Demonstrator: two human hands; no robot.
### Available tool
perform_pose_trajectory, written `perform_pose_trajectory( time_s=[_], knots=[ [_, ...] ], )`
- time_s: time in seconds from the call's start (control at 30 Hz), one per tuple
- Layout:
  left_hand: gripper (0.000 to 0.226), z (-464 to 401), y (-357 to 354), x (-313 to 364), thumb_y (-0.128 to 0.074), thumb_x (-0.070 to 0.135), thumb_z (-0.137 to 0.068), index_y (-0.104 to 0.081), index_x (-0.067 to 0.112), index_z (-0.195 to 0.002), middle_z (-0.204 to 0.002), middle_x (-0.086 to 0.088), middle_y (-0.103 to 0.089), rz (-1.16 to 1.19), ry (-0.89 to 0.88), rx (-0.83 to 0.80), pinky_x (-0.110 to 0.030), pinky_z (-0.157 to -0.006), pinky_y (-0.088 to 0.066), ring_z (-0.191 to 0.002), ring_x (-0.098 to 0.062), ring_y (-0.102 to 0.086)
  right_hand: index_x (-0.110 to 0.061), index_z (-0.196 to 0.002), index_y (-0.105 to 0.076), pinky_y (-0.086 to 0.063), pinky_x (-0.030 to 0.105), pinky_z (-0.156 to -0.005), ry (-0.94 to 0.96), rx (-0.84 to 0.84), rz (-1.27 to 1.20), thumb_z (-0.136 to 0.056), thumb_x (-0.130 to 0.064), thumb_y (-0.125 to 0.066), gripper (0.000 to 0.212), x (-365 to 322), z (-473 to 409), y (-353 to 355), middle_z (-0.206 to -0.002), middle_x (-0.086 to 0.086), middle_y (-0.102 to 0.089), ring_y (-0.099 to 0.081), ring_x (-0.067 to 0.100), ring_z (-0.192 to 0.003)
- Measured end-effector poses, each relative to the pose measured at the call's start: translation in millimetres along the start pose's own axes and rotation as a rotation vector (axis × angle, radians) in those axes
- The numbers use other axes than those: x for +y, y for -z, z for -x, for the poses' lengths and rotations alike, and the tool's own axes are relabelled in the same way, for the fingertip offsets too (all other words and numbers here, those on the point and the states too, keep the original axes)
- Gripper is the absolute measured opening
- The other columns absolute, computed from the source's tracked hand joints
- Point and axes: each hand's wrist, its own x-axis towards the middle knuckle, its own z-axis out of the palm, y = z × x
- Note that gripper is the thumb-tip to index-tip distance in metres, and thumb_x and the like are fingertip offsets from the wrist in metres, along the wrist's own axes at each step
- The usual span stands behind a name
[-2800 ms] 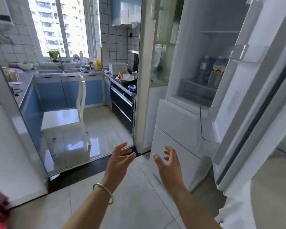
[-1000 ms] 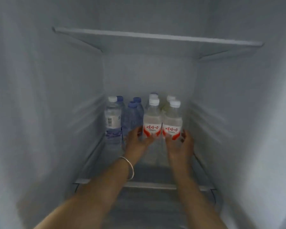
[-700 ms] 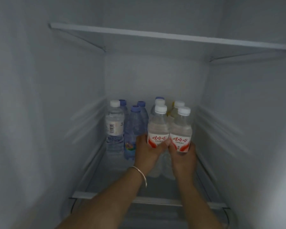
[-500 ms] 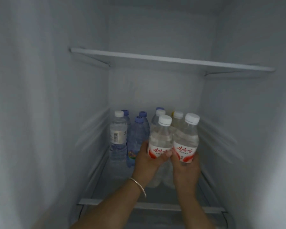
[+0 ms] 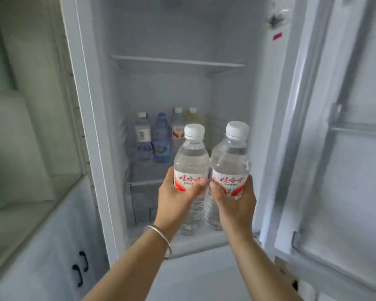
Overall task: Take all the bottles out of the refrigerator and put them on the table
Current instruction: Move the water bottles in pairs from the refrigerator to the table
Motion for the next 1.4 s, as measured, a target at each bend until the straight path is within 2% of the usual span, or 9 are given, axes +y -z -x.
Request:
perform_pose_trajectory(
  time_s=[0.17,0.33,0.5,0.73,0.9,0.97,1.07,1.23,1.4],
  knots=[
    [0.058,102,-32,18,-0.078,0.05,-0.053,-0.062,0.023,-0.101,-0.092,0.002,-0.074,0.045,0.097,-0.118,-0.017,-0.068,-0.055,-0.084,-0.01,-0.071,-0.032,-0.092,-0.055,-0.046,0.006,-0.062,-0.053,0.112,0.117,-0.052,-0.051,-0.068,0.046,-46,78,80,-0.079,-0.033,-0.067,-0.065,-0.009,-0.074],
    [0.062,180,-99,40,-0.085,0.046,-0.057,-0.061,0.019,-0.107,-0.094,0.0,-0.074,0.067,0.149,-0.28,-0.025,-0.071,-0.059,-0.085,-0.015,-0.071,-0.03,-0.096,-0.057,-0.046,0.005,-0.06,-0.061,0.309,0.255,-0.051,-0.058,-0.065,0.053,-84,119,175,-0.079,-0.018,-0.067,-0.064,-0.009,-0.073],
    [0.042,260,-190,64,-0.082,0.027,-0.069,-0.06,0.022,-0.104,-0.087,0.008,-0.073,0.129,0.178,-0.449,-0.013,-0.064,-0.053,-0.078,0.0,-0.069,-0.034,-0.098,-0.055,-0.044,0.002,-0.062,-0.064,0.488,0.425,-0.053,-0.065,-0.06,0.054,-124,150,291,-0.086,-0.022,-0.063,-0.06,-0.017,-0.074],
    [0.048,394,-370,86,-0.084,0.042,-0.061,-0.063,0.023,-0.1,-0.085,0.007,-0.075,0.213,0.291,-0.633,-0.015,-0.064,-0.053,-0.077,-0.002,-0.07,-0.03,-0.086,-0.054,-0.041,0.003,-0.057,-0.107,0.697,0.749,-0.056,-0.054,-0.066,0.04,-189,183,506,-0.074,-0.024,-0.057,-0.058,-0.011,-0.064],
    [0.062,469,-487,91,-0.078,0.064,-0.046,-0.063,0.03,-0.095,-0.084,0.008,-0.075,0.193,0.378,-0.726,-0.03,-0.07,-0.059,-0.076,-0.006,-0.072,-0.023,-0.088,-0.055,-0.046,0.018,-0.063,-0.201,0.804,0.847,-0.065,-0.049,-0.076,0.04,-213,195,638,-0.073,-0.019,-0.058,-0.058,0.0,-0.067],
    [0.058,483,-520,91,-0.083,0.049,-0.054,-0.064,0.021,-0.101,-0.086,0.002,-0.075,0.195,0.405,-0.763,-0.022,-0.065,-0.058,-0.074,-0.005,-0.072,-0.02,-0.086,-0.054,-0.039,0.006,-0.055,-0.216,0.846,0.852,-0.058,-0.06,-0.066,0.051,-215,194,671,-0.07,-0.016,-0.056,-0.053,-0.002,-0.063],
    [0.046,485,-569,83,-0.085,0.038,-0.062,-0.064,0.018,-0.098,-0.082,0.004,-0.073,0.174,0.417,-0.788,-0.012,-0.058,-0.051,-0.068,0.001,-0.068,-0.017,-0.081,-0.053,-0.037,0.008,-0.05,-0.245,0.893,0.836,-0.049,-0.071,-0.052,0.063,-205,177,713,-0.065,-0.012,-0.054,-0.05,-0.001,-0.058],
    [0.072,456,-651,50,-0.07,0.068,-0.042,-0.065,0.022,-0.098,-0.087,0.003,-0.074,0.093,0.416,-0.774,-0.03,-0.072,-0.058,-0.078,-0.012,-0.072,-0.016,-0.085,-0.055,-0.036,0.008,-0.049,-0.295,0.857,0.82,-0.051,-0.072,-0.054,0.066,-165,123,771,-0.068,-0.014,-0.056,-0.053,-0.002,-0.061],
    [0.055,395,-735,8,-0.075,0.056,-0.056,-0.067,0.02,-0.098,-0.087,0.001,-0.076,0.108,0.47,-0.767,-0.034,-0.076,-0.059,-0.078,-0.014,-0.073,-0.014,-0.094,-0.057,-0.045,0.031,-0.067,-0.418,0.781,0.859,-0.073,-0.051,-0.071,0.045,-112,34,819,-0.072,-0.009,-0.057,-0.057,0.017,-0.069]
  ],
)
